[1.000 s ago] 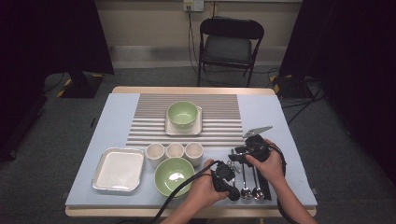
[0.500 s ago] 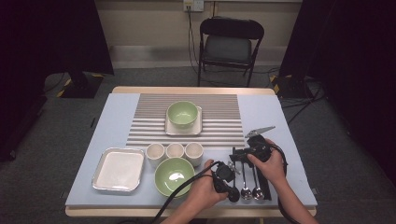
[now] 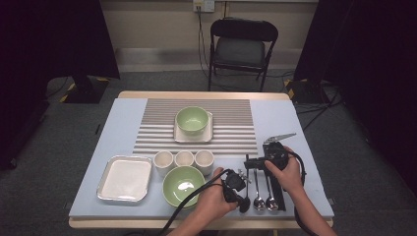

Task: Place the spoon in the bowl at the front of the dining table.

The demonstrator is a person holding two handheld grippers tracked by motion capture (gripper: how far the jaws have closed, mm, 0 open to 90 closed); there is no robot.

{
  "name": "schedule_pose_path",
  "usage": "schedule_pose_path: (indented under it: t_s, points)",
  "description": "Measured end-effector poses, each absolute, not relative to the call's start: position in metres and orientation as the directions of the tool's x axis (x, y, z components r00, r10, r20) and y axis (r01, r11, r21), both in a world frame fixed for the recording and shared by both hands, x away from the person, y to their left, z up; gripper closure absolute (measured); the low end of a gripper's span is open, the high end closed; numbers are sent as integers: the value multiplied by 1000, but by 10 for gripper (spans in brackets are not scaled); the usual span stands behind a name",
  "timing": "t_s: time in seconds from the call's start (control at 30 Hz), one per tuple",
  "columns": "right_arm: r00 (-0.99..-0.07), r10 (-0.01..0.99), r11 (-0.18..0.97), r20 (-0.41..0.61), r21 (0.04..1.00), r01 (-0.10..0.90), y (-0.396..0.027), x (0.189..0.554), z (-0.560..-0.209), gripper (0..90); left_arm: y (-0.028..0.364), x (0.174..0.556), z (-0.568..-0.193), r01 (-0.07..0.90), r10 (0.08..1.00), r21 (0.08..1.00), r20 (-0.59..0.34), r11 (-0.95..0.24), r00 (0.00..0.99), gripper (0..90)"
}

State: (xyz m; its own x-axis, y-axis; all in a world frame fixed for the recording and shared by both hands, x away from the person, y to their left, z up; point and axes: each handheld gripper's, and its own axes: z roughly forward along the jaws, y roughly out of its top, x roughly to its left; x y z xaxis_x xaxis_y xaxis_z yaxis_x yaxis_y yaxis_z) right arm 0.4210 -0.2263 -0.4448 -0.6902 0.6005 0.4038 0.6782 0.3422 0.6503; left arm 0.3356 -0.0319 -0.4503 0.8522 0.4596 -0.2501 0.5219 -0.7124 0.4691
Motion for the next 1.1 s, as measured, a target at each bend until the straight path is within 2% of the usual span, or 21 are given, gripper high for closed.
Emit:
schedule_pose_path:
  t_s: [0.1,0.17,0.23,0.37,0.43,0.5,0.7,0.9,1.1]
  points:
    - [-683,594,322,424,653,686,-226,421,-446,789,-32,336,-450,523,463,479,-248,-705,851,838]
    - [-678,590,306,438,656,690,-227,421,-446,798,-31,337,-449,524,473,492,-236,-695,849,757]
    - [-674,589,294,446,658,693,-227,421,-446,805,-29,338,-448,543,488,505,-251,-671,836,725]
    - [-666,585,270,462,664,698,-226,421,-446,816,-26,341,-443,540,483,556,-261,-632,836,533]
    - [-660,584,256,473,664,702,-226,422,-446,823,-24,342,-441,536,484,572,-258,-621,836,505]
    - [-657,576,239,486,669,704,-226,422,-447,834,-22,343,-440,547,497,590,-264,-594,826,420]
    - [-641,560,184,525,676,714,-226,423,-445,861,-15,348,-434,542,497,627,-269,-560,825,283]
    - [-624,550,145,555,673,726,-226,424,-442,882,-7,352,-429,565,504,624,-298,-539,811,196]
    - [-617,531,118,581,670,733,-223,425,-437,900,-2,355,-423,589,498,632,-345,-503,795,181]
